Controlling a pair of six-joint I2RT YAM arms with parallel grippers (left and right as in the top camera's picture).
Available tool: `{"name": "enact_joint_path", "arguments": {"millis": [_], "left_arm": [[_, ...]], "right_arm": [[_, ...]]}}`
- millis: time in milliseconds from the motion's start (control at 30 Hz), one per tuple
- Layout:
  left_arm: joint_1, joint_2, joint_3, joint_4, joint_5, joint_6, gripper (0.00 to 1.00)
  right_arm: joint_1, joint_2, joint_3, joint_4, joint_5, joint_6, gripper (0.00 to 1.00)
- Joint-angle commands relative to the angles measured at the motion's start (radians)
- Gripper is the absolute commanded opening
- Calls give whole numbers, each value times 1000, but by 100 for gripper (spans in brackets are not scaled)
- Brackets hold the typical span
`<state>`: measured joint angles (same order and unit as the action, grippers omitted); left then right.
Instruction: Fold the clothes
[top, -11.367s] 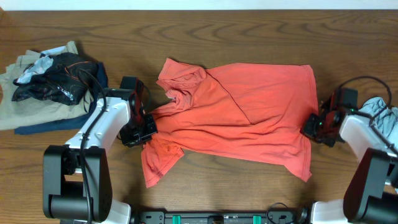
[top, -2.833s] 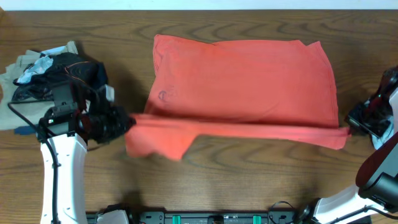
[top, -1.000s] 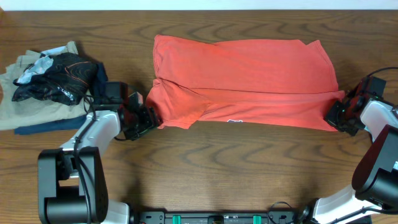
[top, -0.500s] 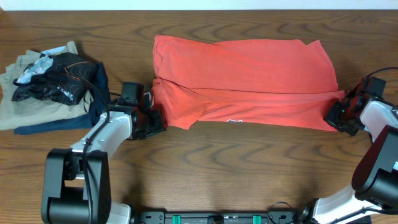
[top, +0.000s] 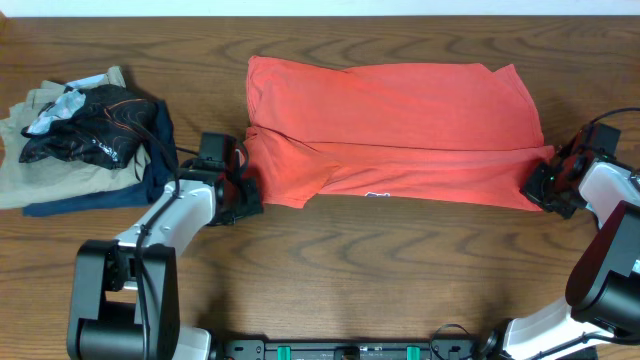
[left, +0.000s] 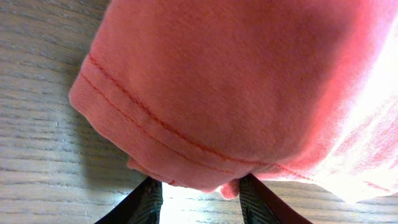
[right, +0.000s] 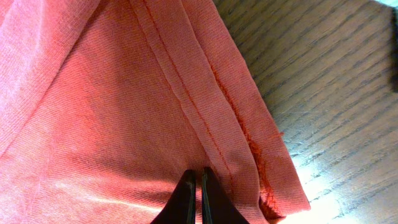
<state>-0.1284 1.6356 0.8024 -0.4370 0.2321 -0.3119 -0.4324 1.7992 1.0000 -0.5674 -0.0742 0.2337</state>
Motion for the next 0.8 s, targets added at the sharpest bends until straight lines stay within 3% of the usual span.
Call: {"name": "enact_joint_path", "arguments": {"millis": [0,400,567,667,767], "left_arm": [[-37,33,-64,-27,-44,30,42],[-71,33,-65,98,-200,22,45],[-71,33,-65,145,-217,22,6],[-71,33,-65,119,-330,22,6],[-64,29,-64,29,-537,-31,6]], "right_arm": [[7,3,-27,-11,26,-3,5],[7,3,-27,-12,26,-3,5],[7,3,-27,-12,27,-3,2],[6,3,-27,-24,76,-3,1],[-1,3,-27,-44,158,11,1]]}}
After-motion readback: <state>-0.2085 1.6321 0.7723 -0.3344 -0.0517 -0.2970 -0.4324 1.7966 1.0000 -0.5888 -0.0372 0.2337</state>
